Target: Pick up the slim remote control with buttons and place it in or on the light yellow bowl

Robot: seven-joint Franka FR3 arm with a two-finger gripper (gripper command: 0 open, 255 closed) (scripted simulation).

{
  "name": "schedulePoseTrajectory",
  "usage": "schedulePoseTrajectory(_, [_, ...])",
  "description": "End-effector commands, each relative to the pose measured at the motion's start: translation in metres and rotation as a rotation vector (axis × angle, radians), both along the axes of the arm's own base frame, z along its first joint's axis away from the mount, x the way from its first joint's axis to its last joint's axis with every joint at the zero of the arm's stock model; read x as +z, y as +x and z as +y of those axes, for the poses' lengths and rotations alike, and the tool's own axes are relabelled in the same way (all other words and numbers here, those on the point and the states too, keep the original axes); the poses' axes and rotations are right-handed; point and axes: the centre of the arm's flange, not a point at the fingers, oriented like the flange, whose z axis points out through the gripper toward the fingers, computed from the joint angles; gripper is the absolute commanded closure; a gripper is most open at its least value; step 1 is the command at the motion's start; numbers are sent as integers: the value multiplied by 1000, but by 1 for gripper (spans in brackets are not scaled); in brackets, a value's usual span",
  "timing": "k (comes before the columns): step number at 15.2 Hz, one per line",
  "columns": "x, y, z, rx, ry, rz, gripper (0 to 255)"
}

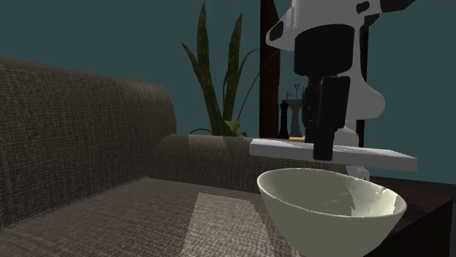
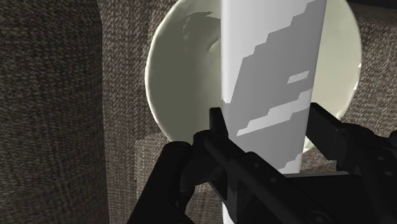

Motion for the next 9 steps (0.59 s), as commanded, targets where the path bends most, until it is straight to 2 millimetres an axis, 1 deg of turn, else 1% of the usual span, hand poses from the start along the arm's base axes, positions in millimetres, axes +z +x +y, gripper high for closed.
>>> schedulePoseTrajectory(1, [-10, 0, 0, 0, 0, -1, 255])
schedulePoseTrajectory(5, [-33, 0, 0, 0, 0, -1, 255])
schedulePoseTrajectory(9, [-33, 0, 0, 0, 0, -1, 255])
